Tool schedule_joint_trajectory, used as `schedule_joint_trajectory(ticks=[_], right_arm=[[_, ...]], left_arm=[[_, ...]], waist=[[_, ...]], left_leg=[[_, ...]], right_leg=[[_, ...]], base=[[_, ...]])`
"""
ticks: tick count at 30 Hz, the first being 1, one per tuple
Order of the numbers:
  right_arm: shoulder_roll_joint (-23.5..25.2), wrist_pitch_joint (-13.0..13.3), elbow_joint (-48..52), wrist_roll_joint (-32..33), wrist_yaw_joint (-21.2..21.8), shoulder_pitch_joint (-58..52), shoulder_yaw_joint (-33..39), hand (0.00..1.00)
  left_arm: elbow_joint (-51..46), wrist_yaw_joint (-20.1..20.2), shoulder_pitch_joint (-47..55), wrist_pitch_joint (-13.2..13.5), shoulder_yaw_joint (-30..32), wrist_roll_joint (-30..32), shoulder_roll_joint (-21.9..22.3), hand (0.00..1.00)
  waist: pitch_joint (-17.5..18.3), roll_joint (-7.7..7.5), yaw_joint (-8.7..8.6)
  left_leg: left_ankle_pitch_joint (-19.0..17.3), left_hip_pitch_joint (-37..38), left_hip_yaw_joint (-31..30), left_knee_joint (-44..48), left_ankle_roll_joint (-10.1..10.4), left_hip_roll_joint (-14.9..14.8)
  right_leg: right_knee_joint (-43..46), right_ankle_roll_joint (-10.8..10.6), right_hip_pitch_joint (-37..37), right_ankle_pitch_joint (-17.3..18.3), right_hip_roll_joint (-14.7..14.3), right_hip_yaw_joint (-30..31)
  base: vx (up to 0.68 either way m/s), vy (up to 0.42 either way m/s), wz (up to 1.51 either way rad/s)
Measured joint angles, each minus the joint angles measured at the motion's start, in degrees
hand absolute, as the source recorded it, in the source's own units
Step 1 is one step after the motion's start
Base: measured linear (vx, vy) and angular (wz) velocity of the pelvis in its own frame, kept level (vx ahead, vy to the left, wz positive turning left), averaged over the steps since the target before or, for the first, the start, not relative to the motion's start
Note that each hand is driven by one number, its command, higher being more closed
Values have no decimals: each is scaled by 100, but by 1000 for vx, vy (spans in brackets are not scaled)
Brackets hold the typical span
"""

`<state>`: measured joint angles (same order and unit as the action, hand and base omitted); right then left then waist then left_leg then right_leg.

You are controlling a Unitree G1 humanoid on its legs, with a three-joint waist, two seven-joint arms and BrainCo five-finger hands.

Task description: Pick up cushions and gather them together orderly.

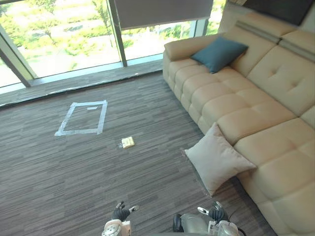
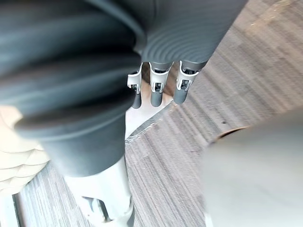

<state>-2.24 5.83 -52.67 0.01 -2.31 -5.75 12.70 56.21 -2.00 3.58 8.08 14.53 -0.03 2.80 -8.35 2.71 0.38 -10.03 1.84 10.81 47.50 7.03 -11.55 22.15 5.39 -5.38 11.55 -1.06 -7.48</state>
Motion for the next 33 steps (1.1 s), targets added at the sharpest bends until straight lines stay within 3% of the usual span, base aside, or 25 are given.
schedule_joint_trajectory(ticks=[1,2,4,5,7,9,10,11,12,14,16,18,20,21,23,24,25,26,27,30,32,33], right_arm=[[-6,-36,-12,4,-6,-10,-44,0],[6,-66,-16,4,-2,-30,-151,0],[28,-75,-20,10,3,-45,-228,0],[41,-75,-17,11,0,-44,-219,0],[59,-88,-18,12,-3,-80,-218,0],[139,-98,-21,7,-2,-129,-220,0],[133,-98,-21,7,0,-128,-222,0],[87,-94,-33,4,-4,-179,-229,0],[198,-119,-112,3,-2,-160,-248,0],[313,-100,-43,-4,8,-238,-292,0],[375,-102,-37,-3,9,-246,-331,0],[351,-89,9,-5,12,-251,-343,0],[247,-61,4,-4,6,-179,-391,0],[234,-61,-1,-5,5,-157,-398,0],[196,-49,-51,-4,0,-44,-395,0],[181,-47,-80,-4,-1,-25,-395,0],[154,-47,-126,-6,-2,2,-397,0],[160,-40,-190,-6,-5,11,-400,0],[41,-41,-287,-13,-4,88,-392,0],[-125,-17,-269,-16,-3,172,-369,0],[-109,-21,-274,-16,-6,164,-356,0],[-44,-27,-232,-14,-7,121,-375,0]], left_arm=[[-134,-2,56,0,10,-5,0,0],[-234,-5,102,0,-11,-9,-7,0],[-314,-5,142,12,-65,-18,-41,0],[-387,-6,153,29,-104,-18,-37,0],[-420,-5,145,55,-159,-24,-63,0],[-398,-16,110,118,-272,-23,-146,0],[-375,-15,100,131,-297,-23,-149,0],[-302,-12,94,137,-342,-23,-139,0],[-202,-11,21,140,-324,-15,-263,0],[-88,-9,-30,130,-327,0,-362,0],[10,-14,-68,119,-336,0,-410,0],[86,-15,-90,113,-388,0,-408,0],[242,-23,-165,106,-452,-6,-365,0],[281,-22,-187,106,-454,-7,-358,0],[404,-24,-245,93,-548,-11,-351,0],[413,-23,-248,93,-573,-11,-358,0],[430,-20,-248,90,-679,-9,-389,0],[435,-17,-246,91,-747,-9,-423,0],[521,-15,-293,84,-779,-6,-387,0],[525,-7,-302,76,-774,7,-198,0],[490,-4,-315,65,-775,37,-188,0],[359,-4,-331,50,-748,46,-198,0]], waist=[[-25,6,34],[-47,-60,66],[-50,-125,103],[-49,-137,177],[-49,-180,215],[-6,-302,257],[-1,-294,266],[51,-207,280],[129,-364,285],[252,-587,285],[274,-656,305],[266,-643,285],[237,-564,282],[229,-548,282],[201,-505,241],[197,-499,240],[184,-496,234],[170,-535,234],[103,-391,166],[-15,-91,95],[-49,-124,95],[-126,-244,95]], left_leg=[[-72,-325,16,868,-83,-146],[-163,-540,96,1104,-91,-155],[-329,-797,275,883,-198,-140],[-469,-1003,354,300,-267,-77],[-535,-1209,177,-871,-204,158],[-204,-1370,-475,-2445,-75,638],[-51,-1367,-600,-2767,-95,694],[550,-1372,-755,-3140,-116,639],[648,-1288,-464,-3035,-222,654],[422,-1078,10,-3130,-371,665],[352,-741,475,-3269,-497,672],[287,-350,787,-3405,-603,657],[260,271,1215,-3920,-610,600],[259,329,1253,-3994,-607,587],[215,548,1531,-4279,-495,506],[212,581,1575,-4298,-454,498],[197,677,1707,-4328,-348,514],[181,730,1737,-4327,-297,584],[177,843,1676,-4341,-192,552],[254,829,1660,-4297,-70,383],[248,710,1567,-3799,-41,239],[173,386,1379,-2688,-21,-12]], right_leg=[[-172,74,401,135,-112,188],[-301,103,724,218,-113,332],[-504,72,1040,266,-115,648],[-710,15,1245,267,-91,930],[-878,-93,1450,322,-15,1311],[-1063,-332,1626,464,240,1818],[-1068,-401,1641,504,258,1929],[-1043,-590,1670,615,222,2174],[-955,-708,1692,669,364,2446],[-504,-928,1361,498,491,2677],[130,-1097,1073,339,506,2861],[719,-1172,834,297,516,2699],[1300,-1129,327,475,627,1646],[1333,-1102,257,491,648,1472],[1105,-1018,-223,599,775,249],[963,-1010,-272,593,778,100],[402,-812,-326,378,774,-210],[-106,-682,-312,-45,784,-287],[-164,-503,-188,-177,674,-338],[-249,-440,-136,-115,494,-332],[-295,-390,12,-45,462,-342],[-422,-393,273,-9,435,-328]], base=[[436,-35,-80],[575,-37,-102],[375,14,-97],[399,102,-118],[438,166,-108],[460,251,-101],[456,315,-115],[495,365,-118],[497,366,-115],[403,314,-99],[392,364,-122],[230,234,-113],[149,163,-102],[88,83,-82],[74,1,-67],[99,-73,-59],[133,-111,-44],[191,-164,-40],[178,-136,-24],[158,-145,-17],[124,-199,5],[100,-227,8]])
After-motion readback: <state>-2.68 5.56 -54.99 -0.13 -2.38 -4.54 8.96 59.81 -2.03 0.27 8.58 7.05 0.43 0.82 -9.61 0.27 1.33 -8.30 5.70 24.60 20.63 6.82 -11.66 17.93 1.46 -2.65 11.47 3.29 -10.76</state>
